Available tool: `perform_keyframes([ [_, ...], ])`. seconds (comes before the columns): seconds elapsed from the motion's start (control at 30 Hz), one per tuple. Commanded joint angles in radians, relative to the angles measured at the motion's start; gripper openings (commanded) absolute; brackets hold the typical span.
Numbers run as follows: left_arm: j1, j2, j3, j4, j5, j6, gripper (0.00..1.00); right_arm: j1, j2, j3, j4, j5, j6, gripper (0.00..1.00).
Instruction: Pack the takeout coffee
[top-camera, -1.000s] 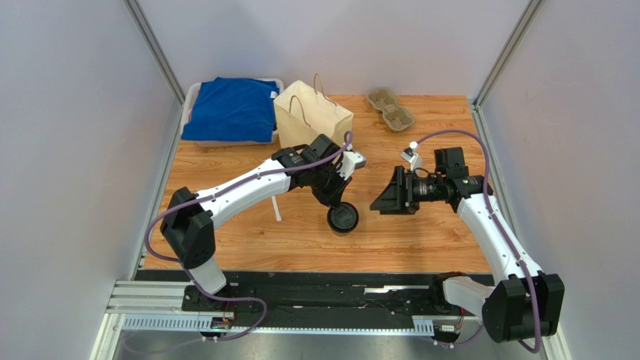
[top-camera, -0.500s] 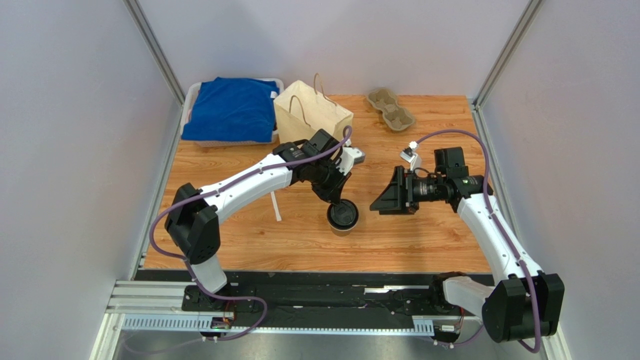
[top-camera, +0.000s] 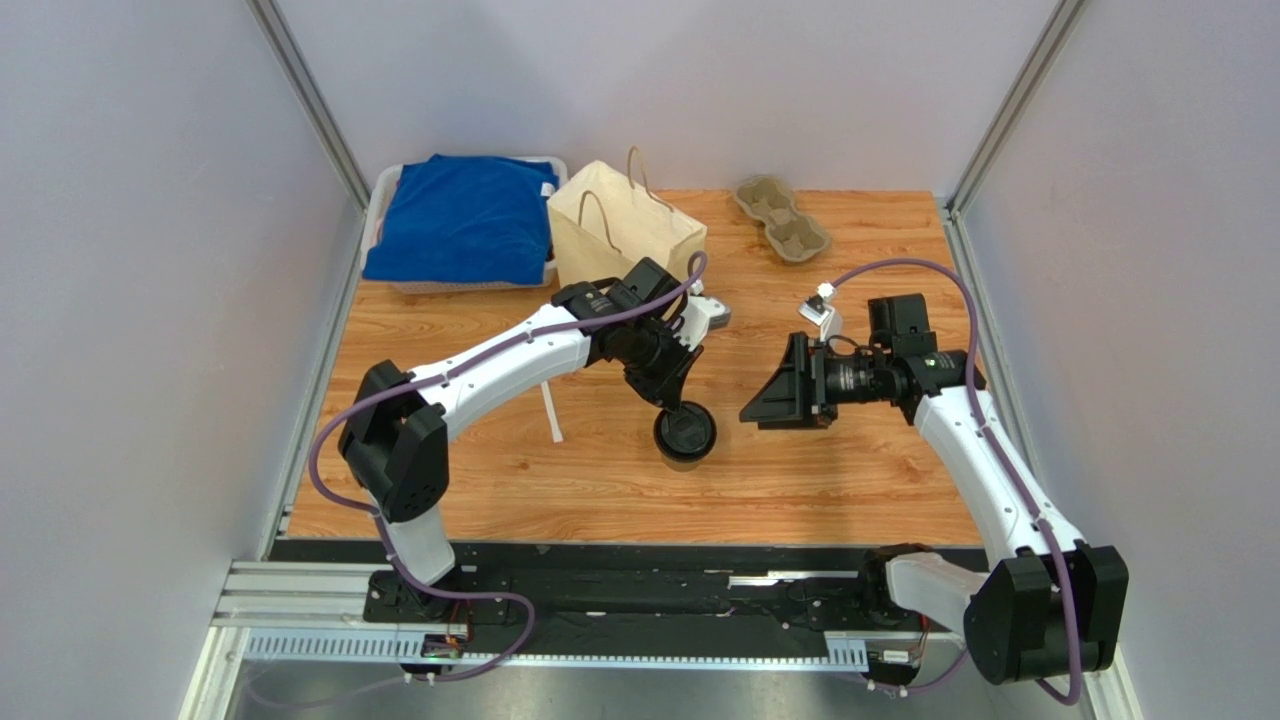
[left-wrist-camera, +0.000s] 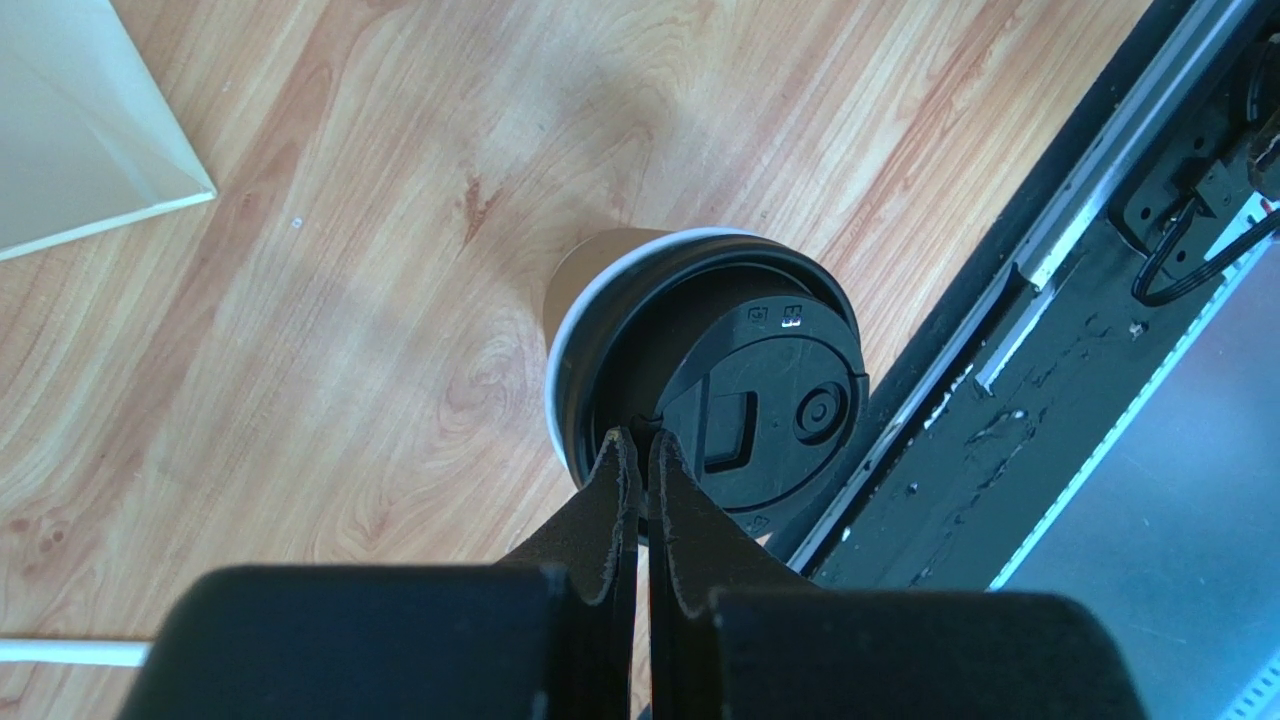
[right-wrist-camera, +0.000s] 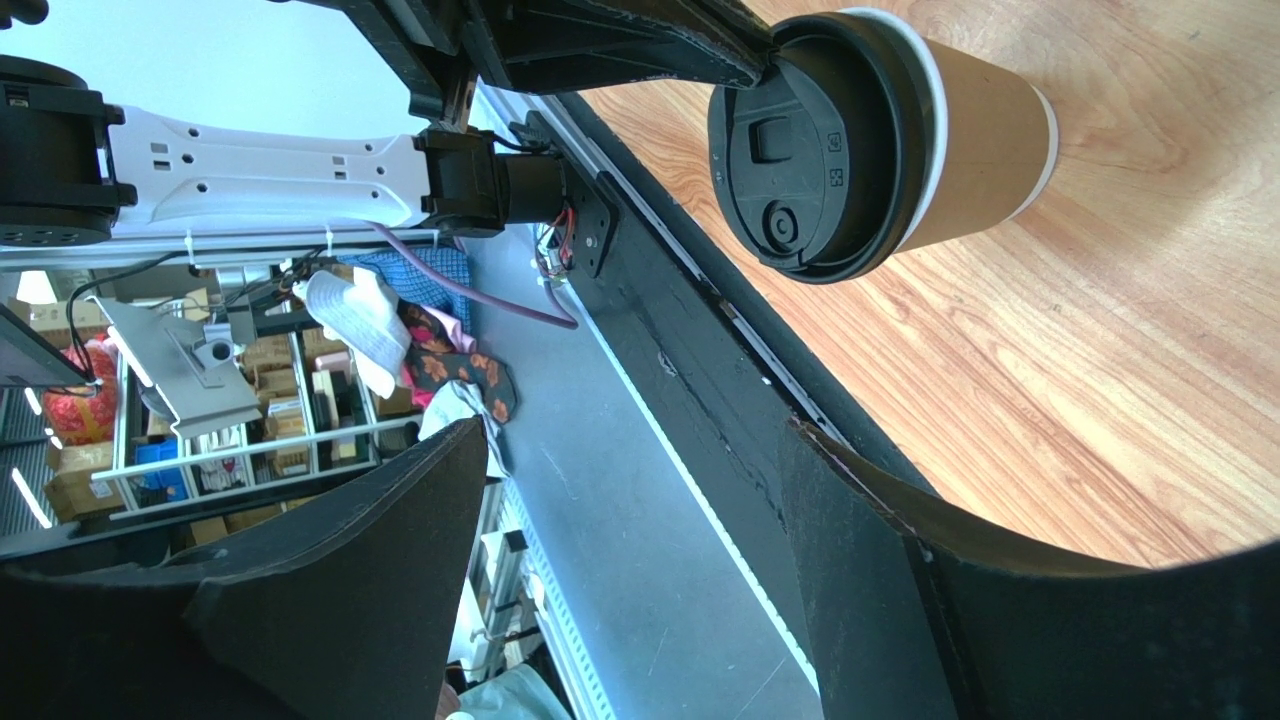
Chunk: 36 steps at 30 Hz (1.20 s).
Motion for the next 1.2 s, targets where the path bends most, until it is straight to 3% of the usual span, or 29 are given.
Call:
perform_keyframes([
  [0.0,0.006,0.010,0.041,-0.009,0.032,0.006,0.00,-0.004,0.005,0.000,0.018,-0.030,-0.022,0.75],
  [0.17,0.012,0.021,0.041,-0.003,0.027,0.002,0.04,-0.005,0.007,0.001,0.017,-0.034,-0.023,0.76],
  [0.5,0.018,-0.020,0.045,-0.001,0.032,0.002,0.36,-0.005,0.002,0.004,0.012,-0.034,-0.033,0.77],
  [0.77,0.012,-0.184,0.045,-0.007,0.069,-0.009,0.49,-0.005,-0.004,0.030,-0.009,-0.025,-0.074,0.76],
  [0.93,0.010,-0.391,-0.125,0.092,0.197,-0.026,0.62,-0.004,0.005,0.044,0.006,-0.048,-0.088,0.75],
  [0.97,0.013,-0.475,-0.205,0.121,0.213,-0.039,0.67,-0.004,0.008,0.046,0.013,-0.056,-0.083,0.74],
  [1.0,0.015,-0.517,-0.250,0.153,0.230,-0.059,0.79,-0.001,0.008,0.038,0.024,-0.062,-0.074,0.73],
  [1.13,0.022,-0.674,-0.452,0.424,0.219,-0.283,0.86,0.051,0.007,-0.008,0.163,-0.059,0.039,0.66],
  [1.17,0.022,-0.703,-0.525,0.483,0.221,-0.317,0.88,0.067,0.008,-0.016,0.190,-0.056,0.055,0.61],
])
